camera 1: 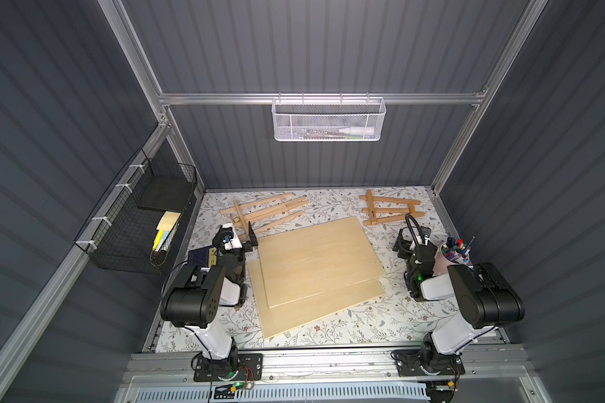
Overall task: Disassemble the easel
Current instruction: Reset both arms
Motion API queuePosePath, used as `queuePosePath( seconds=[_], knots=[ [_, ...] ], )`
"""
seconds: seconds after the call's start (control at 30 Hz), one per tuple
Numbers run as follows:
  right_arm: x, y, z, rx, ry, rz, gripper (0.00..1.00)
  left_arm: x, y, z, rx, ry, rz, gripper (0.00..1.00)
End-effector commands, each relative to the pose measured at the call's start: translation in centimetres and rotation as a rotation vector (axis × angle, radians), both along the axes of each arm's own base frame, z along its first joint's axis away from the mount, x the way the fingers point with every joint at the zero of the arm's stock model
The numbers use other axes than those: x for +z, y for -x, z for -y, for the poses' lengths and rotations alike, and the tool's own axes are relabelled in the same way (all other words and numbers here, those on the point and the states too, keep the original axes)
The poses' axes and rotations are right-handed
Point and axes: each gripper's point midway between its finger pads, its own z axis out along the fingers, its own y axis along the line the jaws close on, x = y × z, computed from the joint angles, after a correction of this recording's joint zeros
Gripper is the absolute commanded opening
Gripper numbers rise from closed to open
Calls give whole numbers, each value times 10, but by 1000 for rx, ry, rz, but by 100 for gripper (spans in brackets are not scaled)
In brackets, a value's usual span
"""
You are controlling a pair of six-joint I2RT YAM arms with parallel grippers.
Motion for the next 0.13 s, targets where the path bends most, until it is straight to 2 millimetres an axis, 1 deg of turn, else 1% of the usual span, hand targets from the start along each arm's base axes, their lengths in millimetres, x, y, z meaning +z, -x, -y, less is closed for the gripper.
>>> queuePosePath(
  seconds=[0.0,0.1],
  knots=[
    [-4,4,3,-15,5,-13,99,9,0,1,-12,12,38,99],
    [-4,3,3,-13,4,-13,99,10,1,1,-8,15,43,99]
  ],
)
